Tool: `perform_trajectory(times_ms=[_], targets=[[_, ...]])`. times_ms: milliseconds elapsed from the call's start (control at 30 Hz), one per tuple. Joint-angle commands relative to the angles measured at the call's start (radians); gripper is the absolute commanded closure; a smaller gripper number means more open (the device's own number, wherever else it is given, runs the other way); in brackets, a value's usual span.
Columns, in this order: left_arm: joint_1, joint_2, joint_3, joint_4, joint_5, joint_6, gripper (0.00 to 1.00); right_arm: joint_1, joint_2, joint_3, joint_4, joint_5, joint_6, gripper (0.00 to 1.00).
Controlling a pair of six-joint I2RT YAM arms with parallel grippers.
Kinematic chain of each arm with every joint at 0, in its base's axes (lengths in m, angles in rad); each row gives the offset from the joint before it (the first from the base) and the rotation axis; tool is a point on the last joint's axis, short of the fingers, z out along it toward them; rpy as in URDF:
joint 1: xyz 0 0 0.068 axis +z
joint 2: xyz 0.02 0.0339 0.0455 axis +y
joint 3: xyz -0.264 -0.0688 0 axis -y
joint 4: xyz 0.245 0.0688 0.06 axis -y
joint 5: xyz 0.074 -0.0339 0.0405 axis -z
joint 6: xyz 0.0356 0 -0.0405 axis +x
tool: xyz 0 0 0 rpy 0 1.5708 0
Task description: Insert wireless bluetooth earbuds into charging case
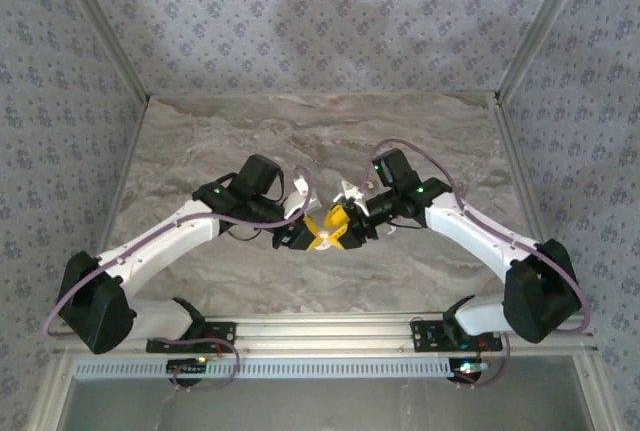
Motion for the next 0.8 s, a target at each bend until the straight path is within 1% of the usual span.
perform_trajectory(times_ms=[0,100,167,333,433,467,533,567,633,700,767], targets=[[-0.009,-0.042,0.019,-0.003,0.028,0.023,0.79,0.014,0.025,0.037,-0.071,-0.058,-0.048,0.57],[-0.009,-0.056,0.013,0.015,0.017,0.014,0.8,0.026,0.038,0.046,-0.107,-0.052,-0.075,0.59],[-0.009,-0.063,0.006,0.029,0.012,0.012,0.8,0.027,0.045,0.05,-0.118,-0.055,-0.081,0.62],[-0.01,-0.064,0.009,0.022,0.0,0.011,0.8,0.026,0.042,0.053,-0.12,-0.069,-0.097,0.76],[-0.009,-0.065,0.007,0.02,-0.012,0.012,0.78,0.016,0.028,0.051,-0.11,-0.079,-0.102,0.83],[-0.01,-0.065,0.007,0.021,-0.017,0.012,0.74,0.011,0.021,0.049,-0.103,-0.081,-0.1,0.84],[-0.009,-0.072,0.0,0.035,-0.036,0.004,0.6,-0.001,-0.001,0.033,-0.071,-0.087,-0.089,0.86],[-0.009,-0.079,-0.005,0.048,-0.042,0.001,0.55,-0.008,-0.015,0.017,-0.042,-0.089,-0.071,0.86],[-0.009,-0.103,-0.034,0.109,-0.063,-0.02,0.41,-0.022,-0.054,-0.037,0.067,-0.091,0.011,0.87],[-0.009,-0.137,-0.095,0.234,-0.078,-0.062,0.38,-0.03,-0.094,-0.107,0.199,-0.084,0.096,0.87],[-0.01,-0.176,-0.162,0.366,-0.085,-0.101,0.37,-0.031,-0.13,-0.171,0.329,-0.06,0.185,0.87]])
